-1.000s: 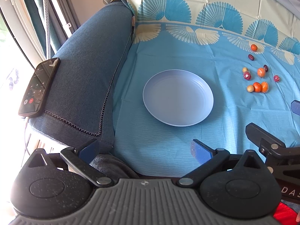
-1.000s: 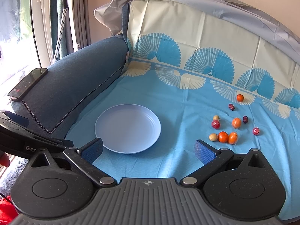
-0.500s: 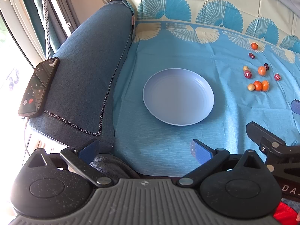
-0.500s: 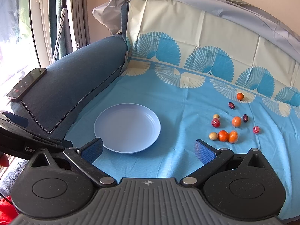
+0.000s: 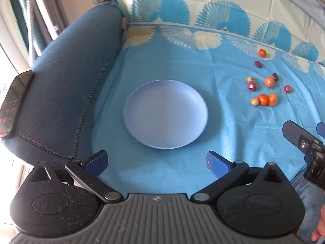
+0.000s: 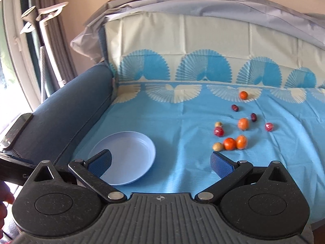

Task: Organize fruits
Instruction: 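Grasp the tan round fruit with the left tool while the right tool grasps a wrapped tangerine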

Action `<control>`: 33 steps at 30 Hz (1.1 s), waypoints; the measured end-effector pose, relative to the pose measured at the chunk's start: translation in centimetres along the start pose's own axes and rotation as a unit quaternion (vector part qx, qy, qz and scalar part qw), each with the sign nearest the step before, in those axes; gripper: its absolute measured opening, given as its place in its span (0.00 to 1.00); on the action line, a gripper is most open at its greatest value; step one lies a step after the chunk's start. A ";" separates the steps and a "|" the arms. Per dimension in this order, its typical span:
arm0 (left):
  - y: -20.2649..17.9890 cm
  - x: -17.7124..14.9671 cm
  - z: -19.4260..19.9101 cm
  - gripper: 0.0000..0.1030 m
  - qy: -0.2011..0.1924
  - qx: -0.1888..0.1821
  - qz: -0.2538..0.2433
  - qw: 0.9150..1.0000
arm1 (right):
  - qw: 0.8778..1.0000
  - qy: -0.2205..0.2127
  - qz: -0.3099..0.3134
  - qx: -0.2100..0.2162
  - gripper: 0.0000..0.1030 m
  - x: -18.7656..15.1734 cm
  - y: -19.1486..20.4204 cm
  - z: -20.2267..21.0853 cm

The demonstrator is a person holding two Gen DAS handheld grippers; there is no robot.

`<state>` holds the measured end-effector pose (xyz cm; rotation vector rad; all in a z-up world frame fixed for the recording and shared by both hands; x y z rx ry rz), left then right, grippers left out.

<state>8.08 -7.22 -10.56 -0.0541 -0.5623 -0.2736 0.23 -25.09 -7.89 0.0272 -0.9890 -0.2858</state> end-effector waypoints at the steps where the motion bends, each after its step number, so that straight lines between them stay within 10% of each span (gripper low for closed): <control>1: -1.3 0.4 -0.8 1.00 0.003 -0.006 -0.008 1.000 | 1.000 -0.002 -0.011 -0.016 1.00 -0.1 -1.7 -0.6; 13: -13.8 4.5 -13.3 1.00 0.021 -0.036 -0.106 0.994 | 0.980 0.039 -0.007 -0.195 0.99 -1.9 -16.4 -15.6; 22: -21.3 8.4 -24.0 1.00 0.050 -0.073 -0.190 0.978 | 0.984 0.069 0.049 -0.159 0.99 -2.7 -18.2 -24.4; 30: -23.9 10.0 -26.0 0.98 0.003 -0.126 -0.278 0.952 | 0.987 0.054 0.036 -0.147 0.99 -2.4 -19.8 -26.6; 33: -24.8 10.0 -25.9 0.83 -0.008 -0.168 -0.294 0.941 | 0.991 0.042 0.034 -0.125 0.99 -1.8 -20.0 -27.0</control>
Point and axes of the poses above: each gripper's, at about its wrist camera, not at the fingertips, and z roughly against the way its jaws point, y to its left, x to its top, the point moved 8 cm from there along -z, roughly the way its jaws point, and after that the axes turned 4 degrees about -x, right-handed, at the moved point
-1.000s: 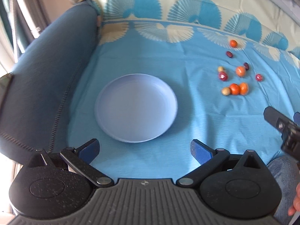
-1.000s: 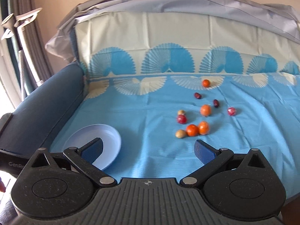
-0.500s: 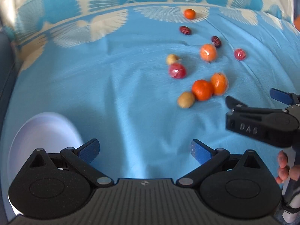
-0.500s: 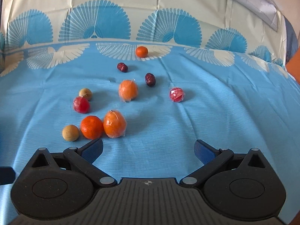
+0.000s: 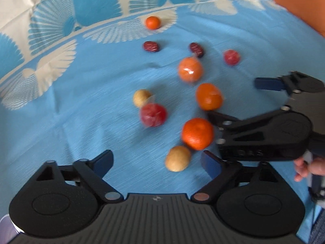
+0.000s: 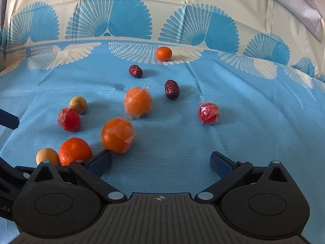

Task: Organize fruits
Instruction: 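Grasp the tan round fruit with the left tool while the right tool grasps a wrapped tangerine, then carry both fruits over the plate and open both tools to drop them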

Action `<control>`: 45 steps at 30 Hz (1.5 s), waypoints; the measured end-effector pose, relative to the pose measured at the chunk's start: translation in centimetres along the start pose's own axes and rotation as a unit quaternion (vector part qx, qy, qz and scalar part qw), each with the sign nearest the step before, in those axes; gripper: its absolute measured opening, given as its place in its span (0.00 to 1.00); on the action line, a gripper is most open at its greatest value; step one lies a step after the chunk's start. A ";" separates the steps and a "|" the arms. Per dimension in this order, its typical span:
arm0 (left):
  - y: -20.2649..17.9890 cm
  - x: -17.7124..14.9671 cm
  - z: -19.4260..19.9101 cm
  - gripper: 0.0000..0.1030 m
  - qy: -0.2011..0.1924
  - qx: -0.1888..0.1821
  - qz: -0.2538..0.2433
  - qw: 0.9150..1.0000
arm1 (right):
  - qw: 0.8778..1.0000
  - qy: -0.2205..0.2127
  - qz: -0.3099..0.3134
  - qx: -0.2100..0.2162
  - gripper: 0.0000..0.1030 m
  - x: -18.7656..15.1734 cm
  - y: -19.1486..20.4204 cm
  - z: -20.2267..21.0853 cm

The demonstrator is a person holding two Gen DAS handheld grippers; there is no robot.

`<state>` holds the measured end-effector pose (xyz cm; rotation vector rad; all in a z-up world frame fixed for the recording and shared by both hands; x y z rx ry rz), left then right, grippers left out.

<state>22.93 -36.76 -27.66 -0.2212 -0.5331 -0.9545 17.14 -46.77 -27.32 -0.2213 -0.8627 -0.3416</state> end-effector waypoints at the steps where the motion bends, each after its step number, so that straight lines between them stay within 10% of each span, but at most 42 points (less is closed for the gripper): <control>1: -0.2 0.0 -0.1 0.79 0.000 -0.009 -0.005 1.000 | 1.000 0.000 -0.005 0.014 0.98 0.2 0.1 -0.3; 5: -1.5 -0.1 -0.4 0.49 -0.001 -0.043 -0.016 0.999 | 0.998 -0.009 -0.009 0.055 0.89 1.1 0.9 -0.9; 6: -1.7 -0.1 -0.2 0.31 -0.006 -0.047 -0.012 0.999 | 0.998 -0.010 -0.011 0.061 0.69 1.3 1.0 -1.0; 9: -1.9 0.2 0.3 0.27 -0.004 -0.060 0.024 0.998 | 0.999 -0.010 -0.006 0.040 0.36 1.4 0.5 -0.5; 21: -0.1 -3.4 13.4 0.28 -0.023 0.006 0.137 0.990 | 0.994 -0.041 -0.102 -0.004 0.36 2.1 -3.9 10.7; 36: 3.5 -15.3 31.8 0.28 -0.035 0.110 0.238 0.964 | 0.982 -0.020 -0.023 0.189 0.36 0.6 11.1 28.0; 45: 3.9 -20.8 37.4 0.27 -0.062 0.125 0.279 0.950 | 0.978 -0.036 0.024 0.205 0.36 -0.4 15.6 34.6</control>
Point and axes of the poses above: each gripper's, at about its wrist camera, not at the fingertips, and z roughly against the way its jaws point, y to its left, x to its top, the point moved 8 cm from there along -z, roughly the way its jaws point, and after that the axes turned 4 degrees about -x, right-handed, at the moved point
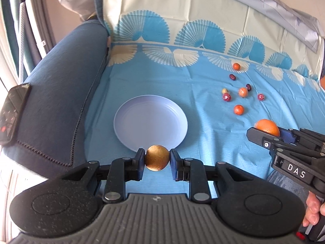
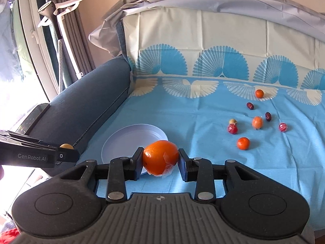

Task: Organize fruits
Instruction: 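Carry both fruits over the plate and open both tools to drop them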

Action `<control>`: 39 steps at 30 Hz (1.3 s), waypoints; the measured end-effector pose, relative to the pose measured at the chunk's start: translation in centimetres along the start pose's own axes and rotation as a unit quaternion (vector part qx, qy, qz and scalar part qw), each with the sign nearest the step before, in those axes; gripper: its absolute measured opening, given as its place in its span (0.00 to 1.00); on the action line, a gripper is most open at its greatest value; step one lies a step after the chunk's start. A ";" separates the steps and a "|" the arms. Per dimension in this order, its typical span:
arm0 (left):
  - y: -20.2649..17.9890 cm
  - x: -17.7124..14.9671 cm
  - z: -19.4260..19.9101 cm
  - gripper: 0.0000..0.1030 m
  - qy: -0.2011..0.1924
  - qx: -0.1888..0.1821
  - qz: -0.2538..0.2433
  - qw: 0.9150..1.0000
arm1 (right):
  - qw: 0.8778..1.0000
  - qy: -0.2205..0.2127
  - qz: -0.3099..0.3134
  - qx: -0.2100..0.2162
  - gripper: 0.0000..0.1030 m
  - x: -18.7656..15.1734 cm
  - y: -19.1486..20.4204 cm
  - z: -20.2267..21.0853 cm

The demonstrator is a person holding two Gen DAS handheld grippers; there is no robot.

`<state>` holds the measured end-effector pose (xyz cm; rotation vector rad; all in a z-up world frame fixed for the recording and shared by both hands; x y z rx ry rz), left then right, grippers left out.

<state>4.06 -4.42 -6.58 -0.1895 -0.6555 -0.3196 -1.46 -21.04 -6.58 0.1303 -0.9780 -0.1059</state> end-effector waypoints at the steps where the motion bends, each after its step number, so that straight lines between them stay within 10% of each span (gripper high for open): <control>1: 0.3 -0.2 0.3 0.28 -0.001 -0.001 0.004 1.000 | 1.000 0.000 0.003 0.000 0.36 0.0 0.3 0.4; 39: 3.4 1.0 -2.2 0.28 -0.001 -0.005 0.041 0.999 | 0.997 0.037 0.060 0.007 0.36 -0.2 4.8 -2.7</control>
Point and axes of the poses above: each gripper's, at about its wrist camera, not at the fingertips, and z roughly against the way its jaws point, y to its left, x to its top, the point moved 8 cm from there along -z, roughly the way its jaws point, and after that the axes turned 4 degrees about -x, right-handed, at the moved point
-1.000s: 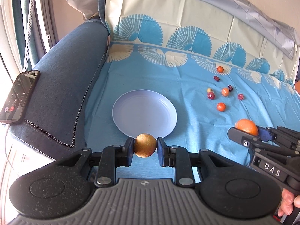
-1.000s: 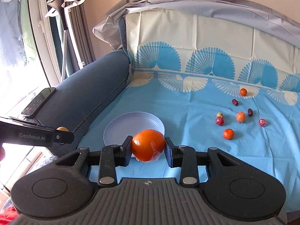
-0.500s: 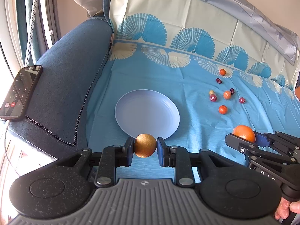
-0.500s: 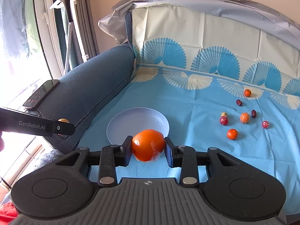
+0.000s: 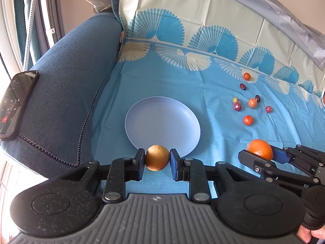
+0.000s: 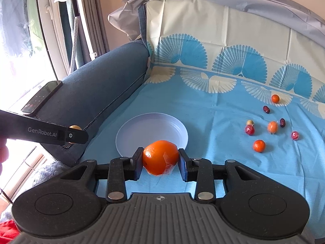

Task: Organize fruits
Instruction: 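Carry both fruits over the plate and open both tools to drop them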

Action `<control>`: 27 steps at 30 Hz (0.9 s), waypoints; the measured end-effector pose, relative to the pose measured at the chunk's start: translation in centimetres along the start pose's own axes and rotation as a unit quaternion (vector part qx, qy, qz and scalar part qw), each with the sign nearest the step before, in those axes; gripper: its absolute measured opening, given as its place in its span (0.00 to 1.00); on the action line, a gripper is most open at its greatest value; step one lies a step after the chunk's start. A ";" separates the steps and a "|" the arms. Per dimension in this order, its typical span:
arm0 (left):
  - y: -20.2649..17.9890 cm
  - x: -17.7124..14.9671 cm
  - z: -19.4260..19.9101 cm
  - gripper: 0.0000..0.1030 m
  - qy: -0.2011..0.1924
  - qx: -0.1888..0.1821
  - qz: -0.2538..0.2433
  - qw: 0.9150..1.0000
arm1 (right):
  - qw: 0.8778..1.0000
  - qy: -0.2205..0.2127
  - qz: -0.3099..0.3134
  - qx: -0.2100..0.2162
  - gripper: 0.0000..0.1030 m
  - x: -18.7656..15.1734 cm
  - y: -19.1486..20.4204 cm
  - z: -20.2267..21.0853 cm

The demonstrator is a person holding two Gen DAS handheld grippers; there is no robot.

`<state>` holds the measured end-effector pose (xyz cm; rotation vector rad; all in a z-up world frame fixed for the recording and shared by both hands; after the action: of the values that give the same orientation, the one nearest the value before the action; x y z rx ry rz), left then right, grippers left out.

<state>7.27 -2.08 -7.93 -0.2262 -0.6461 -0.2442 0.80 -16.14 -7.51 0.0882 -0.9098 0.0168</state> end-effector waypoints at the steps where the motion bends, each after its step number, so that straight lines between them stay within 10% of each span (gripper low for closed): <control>1: 0.1 0.2 -0.4 0.28 0.001 0.001 0.000 1.000 | 1.000 0.001 0.002 0.001 0.36 0.1 0.1 -0.4; 27: 3.3 3.6 -16.9 0.28 0.082 0.030 -0.020 0.996 | 0.996 0.076 0.056 0.004 0.36 -0.3 0.5 -16.5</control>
<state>20.52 -4.28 -19.23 -0.1342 -0.4937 -0.2780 13.55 -14.26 -17.75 0.0430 -0.7624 0.1289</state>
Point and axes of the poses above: each gripper's, at about its wrist camera, not at the fingertips, and z roughly against the way its jaws point, y to its left, x to its top, the point moved 8 cm from there along -z, roughly the way its jaws point, and after that the axes turned 4 degrees about -x, right-handed, at the moved point
